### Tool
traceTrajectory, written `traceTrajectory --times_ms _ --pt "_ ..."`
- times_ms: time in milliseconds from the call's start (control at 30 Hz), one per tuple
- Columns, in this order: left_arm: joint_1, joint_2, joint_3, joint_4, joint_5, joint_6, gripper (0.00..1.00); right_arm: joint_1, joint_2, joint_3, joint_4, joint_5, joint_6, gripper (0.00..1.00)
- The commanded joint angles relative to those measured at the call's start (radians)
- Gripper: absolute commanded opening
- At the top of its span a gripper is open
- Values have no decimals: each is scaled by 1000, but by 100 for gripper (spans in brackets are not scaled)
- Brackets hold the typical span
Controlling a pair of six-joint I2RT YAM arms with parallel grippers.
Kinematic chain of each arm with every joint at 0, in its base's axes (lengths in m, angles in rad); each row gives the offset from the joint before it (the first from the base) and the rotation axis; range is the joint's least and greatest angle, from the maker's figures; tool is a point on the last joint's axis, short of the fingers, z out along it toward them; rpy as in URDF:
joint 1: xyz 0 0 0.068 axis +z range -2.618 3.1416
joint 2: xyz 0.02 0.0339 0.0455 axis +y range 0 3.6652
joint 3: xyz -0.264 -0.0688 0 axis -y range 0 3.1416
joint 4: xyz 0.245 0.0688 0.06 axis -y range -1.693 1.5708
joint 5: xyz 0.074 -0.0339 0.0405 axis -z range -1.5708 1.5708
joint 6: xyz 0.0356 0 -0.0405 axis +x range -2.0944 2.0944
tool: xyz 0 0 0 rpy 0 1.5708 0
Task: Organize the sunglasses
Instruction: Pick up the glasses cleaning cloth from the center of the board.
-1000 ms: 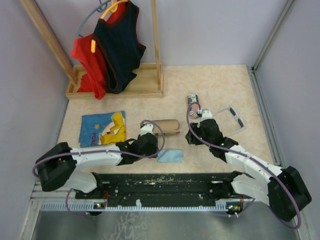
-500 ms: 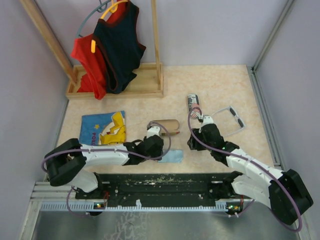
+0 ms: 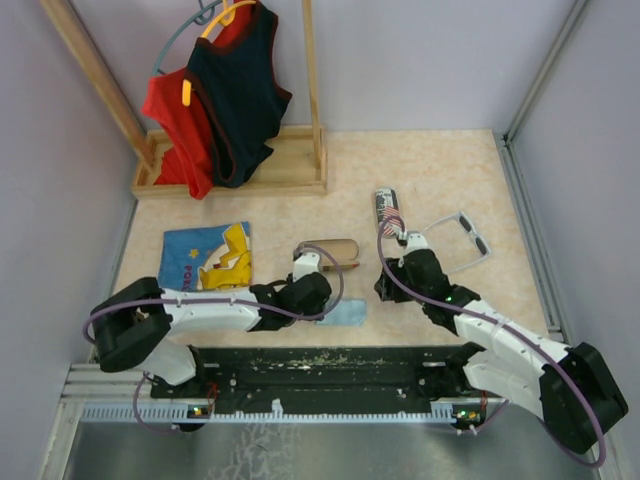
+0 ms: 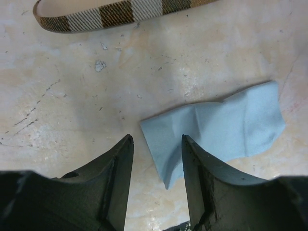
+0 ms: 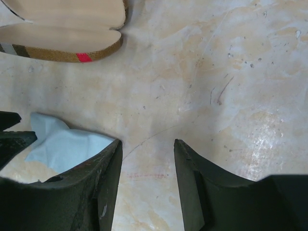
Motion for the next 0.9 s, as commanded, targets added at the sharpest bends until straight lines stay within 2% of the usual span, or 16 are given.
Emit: traceTrajectory --times_ms 0,867 --pt "-2 -63 -9 27 -15 -5 51 -7 -11 -14 53 -11 15 48" --pt "-3 50 61 -55 -21 8 42 -7 -25 -53 73 -28 38 48"
